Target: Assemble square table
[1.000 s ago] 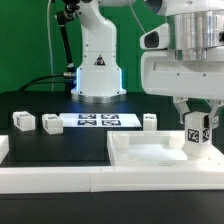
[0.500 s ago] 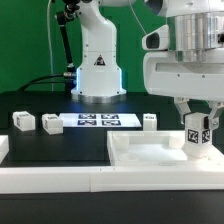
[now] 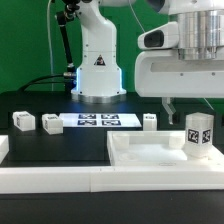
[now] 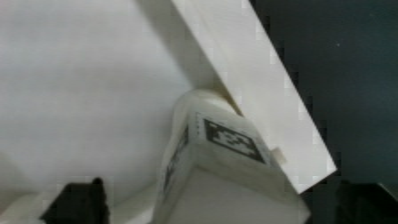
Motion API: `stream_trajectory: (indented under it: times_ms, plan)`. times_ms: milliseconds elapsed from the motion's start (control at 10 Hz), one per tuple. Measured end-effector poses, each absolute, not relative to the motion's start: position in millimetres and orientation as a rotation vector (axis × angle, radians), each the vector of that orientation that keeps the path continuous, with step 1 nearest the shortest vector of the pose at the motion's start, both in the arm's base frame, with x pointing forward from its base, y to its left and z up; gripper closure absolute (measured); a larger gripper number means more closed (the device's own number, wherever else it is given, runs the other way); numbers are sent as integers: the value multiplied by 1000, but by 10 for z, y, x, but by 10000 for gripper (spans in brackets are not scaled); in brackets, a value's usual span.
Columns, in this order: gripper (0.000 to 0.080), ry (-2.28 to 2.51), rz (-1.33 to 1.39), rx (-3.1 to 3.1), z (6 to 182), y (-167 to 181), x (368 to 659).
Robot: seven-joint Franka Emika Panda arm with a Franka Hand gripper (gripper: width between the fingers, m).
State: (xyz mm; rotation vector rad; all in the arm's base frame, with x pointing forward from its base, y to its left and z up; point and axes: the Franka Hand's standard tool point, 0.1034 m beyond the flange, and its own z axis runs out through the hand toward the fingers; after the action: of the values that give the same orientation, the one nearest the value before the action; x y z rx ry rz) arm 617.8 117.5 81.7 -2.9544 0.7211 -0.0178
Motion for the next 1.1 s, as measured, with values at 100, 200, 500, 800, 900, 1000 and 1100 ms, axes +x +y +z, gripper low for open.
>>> stream_trajectory:
  times_ms: [100,200,500,800,900,1000,1100]
  plan:
    - [151,580,-25,-2986,817,1172,6179]
    - [151,461,-31,-3008,817,1172,6178]
    - [151,-30,-66,-3063,813,1174,6181]
    - [151,-371,-78,-3046,813,1153,6183]
    - [151,-470,-81,-3035,813,1152,6183]
    - [151,-581,-84,-3023,812,1149,6183]
    - [151,-592,-85,-3021,813,1151,6184]
